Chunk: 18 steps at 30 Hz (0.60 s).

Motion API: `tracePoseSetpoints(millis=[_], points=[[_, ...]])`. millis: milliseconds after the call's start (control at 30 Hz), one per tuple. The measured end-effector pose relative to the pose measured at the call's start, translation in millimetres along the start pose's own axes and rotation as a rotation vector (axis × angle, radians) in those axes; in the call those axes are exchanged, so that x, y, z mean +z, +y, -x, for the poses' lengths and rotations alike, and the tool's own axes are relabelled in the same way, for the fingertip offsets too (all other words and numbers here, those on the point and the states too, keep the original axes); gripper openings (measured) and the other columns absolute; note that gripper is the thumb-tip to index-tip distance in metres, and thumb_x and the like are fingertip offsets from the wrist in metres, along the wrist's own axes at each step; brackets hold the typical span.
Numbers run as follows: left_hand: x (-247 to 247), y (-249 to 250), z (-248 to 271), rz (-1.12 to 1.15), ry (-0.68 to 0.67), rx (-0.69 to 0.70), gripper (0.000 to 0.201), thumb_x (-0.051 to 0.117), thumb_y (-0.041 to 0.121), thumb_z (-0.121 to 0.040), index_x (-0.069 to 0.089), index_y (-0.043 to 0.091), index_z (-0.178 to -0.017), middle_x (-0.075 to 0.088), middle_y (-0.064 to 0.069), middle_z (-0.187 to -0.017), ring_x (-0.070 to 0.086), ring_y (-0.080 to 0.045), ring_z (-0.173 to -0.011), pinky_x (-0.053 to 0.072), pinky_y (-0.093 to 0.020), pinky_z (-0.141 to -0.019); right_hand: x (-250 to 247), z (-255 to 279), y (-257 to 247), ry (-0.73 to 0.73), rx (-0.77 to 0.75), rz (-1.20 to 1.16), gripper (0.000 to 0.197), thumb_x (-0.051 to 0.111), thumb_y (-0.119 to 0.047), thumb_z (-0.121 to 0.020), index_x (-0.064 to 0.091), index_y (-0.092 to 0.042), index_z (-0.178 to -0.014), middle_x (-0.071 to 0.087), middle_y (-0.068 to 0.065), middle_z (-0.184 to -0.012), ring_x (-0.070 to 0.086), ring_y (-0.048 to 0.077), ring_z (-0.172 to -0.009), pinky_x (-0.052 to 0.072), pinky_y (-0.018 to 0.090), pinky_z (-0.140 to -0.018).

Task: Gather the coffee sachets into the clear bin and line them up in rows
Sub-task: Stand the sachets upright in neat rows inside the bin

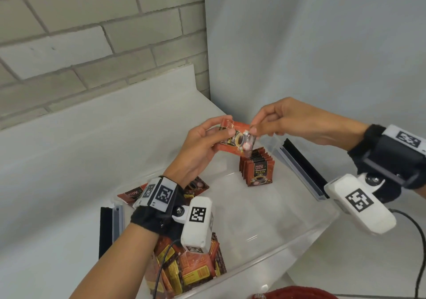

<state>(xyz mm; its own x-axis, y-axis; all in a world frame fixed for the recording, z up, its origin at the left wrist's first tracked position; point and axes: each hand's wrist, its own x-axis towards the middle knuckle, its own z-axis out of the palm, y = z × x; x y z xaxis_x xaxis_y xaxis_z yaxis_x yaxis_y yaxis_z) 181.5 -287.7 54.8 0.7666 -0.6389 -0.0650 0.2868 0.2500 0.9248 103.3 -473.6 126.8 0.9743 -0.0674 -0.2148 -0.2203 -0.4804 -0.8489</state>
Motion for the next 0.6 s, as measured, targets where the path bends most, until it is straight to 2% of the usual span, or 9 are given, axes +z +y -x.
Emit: tracePoseSetpoints(millis=[100, 167, 233, 300, 333, 433, 533, 600], points=[[2, 0, 0, 0.013, 0.018, 0.008, 0.038, 0.065, -0.002, -0.081, 0.059, 0.010, -0.117, 0.071, -0.008, -0.088, 0.069, -0.016, -0.080, 0.055, -0.023, -0.075, 14, 11, 12, -0.101, 0.074, 0.012, 0.005, 0.075, -0.017, -0.081, 0.074, -0.013, -0.082, 0.073, -0.001, -0.075, 0.052, 0.002, -0.062, 0.037, 0.016, -0.057], [3, -1, 1, -0.002, 0.003, 0.003, 0.038, 0.065, -0.004, -0.081, 0.059, 0.011, -0.115, 0.070, -0.010, -0.090, 0.069, -0.018, -0.079, 0.057, -0.026, -0.075, 21, 16, 16, -0.158, 0.073, -0.017, 0.010, 0.075, -0.019, -0.081, 0.073, -0.009, -0.082, 0.074, 0.002, -0.077, 0.053, 0.002, -0.059, 0.038, 0.012, -0.055], [3, -2, 2, -0.066, -0.039, -0.011, 0.034, 0.068, -0.003, -0.078, 0.059, 0.013, -0.107, 0.070, -0.010, -0.088, 0.069, -0.019, -0.078, 0.057, -0.029, -0.074, 20, 17, 16, -0.145, 0.050, -0.019, 0.020, 0.076, -0.025, -0.078, 0.073, -0.007, -0.087, 0.075, 0.002, -0.080, 0.061, 0.002, -0.063, 0.041, 0.008, -0.059], [2, -4, 3, -0.178, -0.098, -0.025, 0.036, 0.074, 0.003, -0.071, 0.058, 0.012, -0.101, 0.070, -0.009, -0.087, 0.068, -0.021, -0.078, 0.056, -0.033, -0.075, 14, 15, 14, -0.095, 0.007, 0.014, 0.030, 0.077, -0.034, -0.073, 0.072, -0.014, -0.095, 0.075, 0.000, -0.086, 0.065, 0.002, -0.073, 0.043, 0.009, -0.066], [3, -6, 4, -0.226, -0.130, -0.036, 0.037, 0.076, 0.003, -0.068, 0.057, 0.012, -0.099, 0.070, -0.009, -0.085, 0.068, -0.021, -0.077, 0.056, -0.034, -0.076, 13, 14, 13, -0.088, -0.016, 0.038, 0.029, 0.076, -0.034, -0.074, 0.071, -0.019, -0.099, 0.074, -0.003, -0.086, 0.064, 0.000, -0.074, 0.042, 0.007, -0.066], [8, -11, 6, -0.314, -0.196, -0.065, 0.032, 0.074, -0.006, -0.072, 0.054, 0.011, -0.090, 0.071, -0.003, -0.078, 0.068, -0.018, -0.073, 0.055, -0.030, -0.076, 16, 12, 15, -0.084, -0.071, 0.142, 0.020, 0.076, -0.026, -0.080, 0.073, -0.022, -0.099, 0.073, -0.008, -0.078, 0.060, -0.005, -0.068, 0.038, 0.003, -0.061], [9, -10, 10, -0.376, -0.229, -0.084, 0.024, 0.076, 0.009, -0.072, 0.061, 0.010, -0.090, 0.071, -0.010, -0.086, 0.067, -0.021, -0.080, 0.052, -0.032, -0.081, 16, 13, 21, -0.034, -0.100, 0.205, 0.006, 0.077, -0.020, -0.080, 0.075, -0.021, -0.085, 0.072, -0.007, -0.071, 0.059, -0.005, -0.062, 0.037, 0.003, -0.060], [10, -9, 11, -0.415, -0.233, -0.082, 0.016, 0.073, 0.009, -0.078, 0.068, 0.006, -0.093, 0.071, -0.013, -0.088, 0.067, -0.018, -0.080, 0.053, -0.028, -0.079, 13, 16, 25, -0.040, -0.080, 0.246, 0.005, 0.079, -0.021, -0.078, 0.075, -0.022, -0.081, 0.073, -0.008, -0.071, 0.061, -0.005, -0.063, 0.038, 0.003, -0.061]])
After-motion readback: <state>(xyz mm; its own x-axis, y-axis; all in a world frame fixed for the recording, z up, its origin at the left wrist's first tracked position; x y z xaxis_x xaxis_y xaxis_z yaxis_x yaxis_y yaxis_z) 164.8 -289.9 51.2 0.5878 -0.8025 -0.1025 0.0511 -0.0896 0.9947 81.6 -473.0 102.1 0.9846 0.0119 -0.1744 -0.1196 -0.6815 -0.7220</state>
